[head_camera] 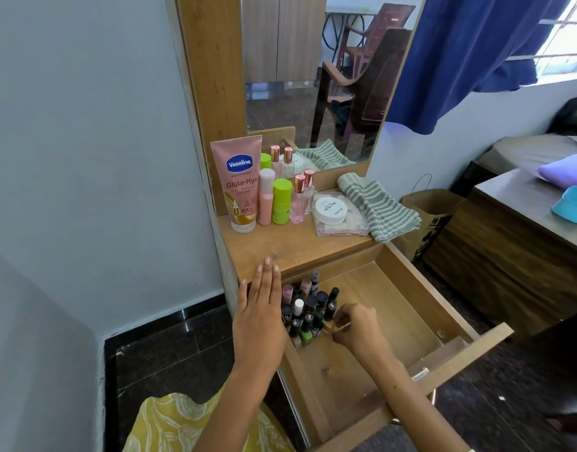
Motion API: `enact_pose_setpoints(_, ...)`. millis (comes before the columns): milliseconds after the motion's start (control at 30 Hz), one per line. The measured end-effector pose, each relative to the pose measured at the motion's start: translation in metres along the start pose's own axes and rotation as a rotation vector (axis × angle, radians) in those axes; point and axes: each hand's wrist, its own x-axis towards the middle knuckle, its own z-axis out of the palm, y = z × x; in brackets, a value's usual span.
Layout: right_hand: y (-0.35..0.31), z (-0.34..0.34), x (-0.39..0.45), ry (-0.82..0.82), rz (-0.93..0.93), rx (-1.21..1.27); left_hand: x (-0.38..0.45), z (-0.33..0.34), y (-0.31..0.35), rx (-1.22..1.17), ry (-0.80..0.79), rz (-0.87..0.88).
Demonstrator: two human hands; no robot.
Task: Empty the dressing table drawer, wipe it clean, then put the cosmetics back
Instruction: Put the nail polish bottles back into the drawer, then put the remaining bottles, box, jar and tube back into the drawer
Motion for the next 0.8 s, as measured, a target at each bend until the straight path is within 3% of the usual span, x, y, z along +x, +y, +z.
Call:
enact_pose_setpoints(133,0.002,-0.001,-0.005,0.022,0.032,-0.048,0.0,-0.003,-0.001,-0.027,-0.005,0.008)
enact_pose_setpoints(300,-0.006,-0.006,-0.02,0.232,0.056,-0.099,0.0,-0.006,-0.002,-0.044,-0.013,0.007)
enact_pose_setpoints(600,-0.064,-0.031,-0.024,0.465,-0.24,0.073,0.001,-0.019,-0.022,-0.015,0.018,0.0)
enact_pose_setpoints(800,-0.09,-0.045,0.012,0.429,-0.357,0.076,-0.003,-0.016,-0.028,-0.016,-0.029,0.047)
